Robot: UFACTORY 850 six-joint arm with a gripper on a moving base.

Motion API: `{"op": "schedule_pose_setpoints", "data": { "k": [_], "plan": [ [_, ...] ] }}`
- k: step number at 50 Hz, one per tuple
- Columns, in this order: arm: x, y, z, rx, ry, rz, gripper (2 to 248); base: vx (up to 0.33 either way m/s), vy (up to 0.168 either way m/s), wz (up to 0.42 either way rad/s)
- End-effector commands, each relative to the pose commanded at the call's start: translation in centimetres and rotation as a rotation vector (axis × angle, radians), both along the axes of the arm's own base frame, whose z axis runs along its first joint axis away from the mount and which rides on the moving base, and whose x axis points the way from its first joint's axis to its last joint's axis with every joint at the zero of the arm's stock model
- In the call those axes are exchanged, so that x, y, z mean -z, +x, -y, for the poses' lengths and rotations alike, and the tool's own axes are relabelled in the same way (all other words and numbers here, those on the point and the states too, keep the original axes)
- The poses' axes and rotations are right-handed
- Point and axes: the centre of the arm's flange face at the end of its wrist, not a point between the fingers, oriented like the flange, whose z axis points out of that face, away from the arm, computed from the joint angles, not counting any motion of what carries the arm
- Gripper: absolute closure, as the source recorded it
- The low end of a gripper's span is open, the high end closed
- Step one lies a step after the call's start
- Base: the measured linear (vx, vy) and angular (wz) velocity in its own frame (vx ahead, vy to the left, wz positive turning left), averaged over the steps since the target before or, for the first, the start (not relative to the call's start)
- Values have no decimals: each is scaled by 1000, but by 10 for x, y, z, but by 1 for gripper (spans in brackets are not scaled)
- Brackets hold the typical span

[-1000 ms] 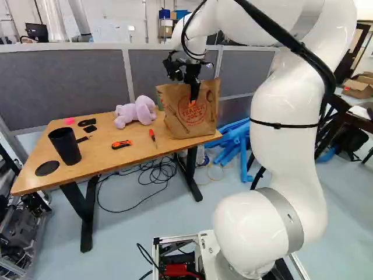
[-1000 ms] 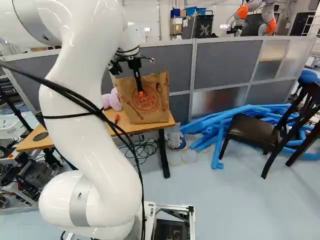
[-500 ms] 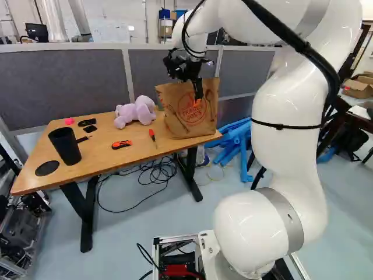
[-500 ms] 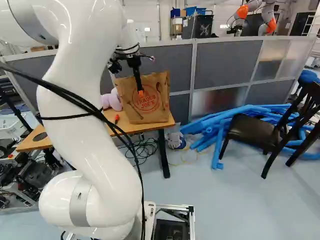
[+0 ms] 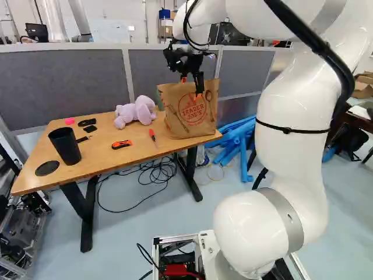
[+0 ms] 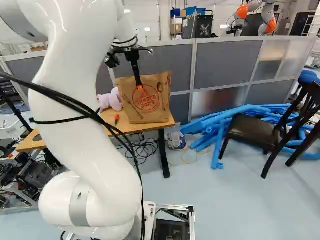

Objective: Pick up the bag on the ground and place it on the table

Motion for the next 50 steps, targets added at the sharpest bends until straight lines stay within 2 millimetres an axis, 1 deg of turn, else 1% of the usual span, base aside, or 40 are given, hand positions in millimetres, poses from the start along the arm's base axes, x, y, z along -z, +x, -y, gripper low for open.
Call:
{"op": "schedule_pose_setpoints", "data": {
  "k": [29, 37, 50],
  "plan": [
    [-40, -16, 2, 0, 8, 73, 3, 0, 0, 0],
    [-44, -18, 2, 0, 9, 79, 3, 0, 0, 0],
    [-44, -18, 2, 0, 9, 80, 3, 0, 0, 0]
  ]
}}
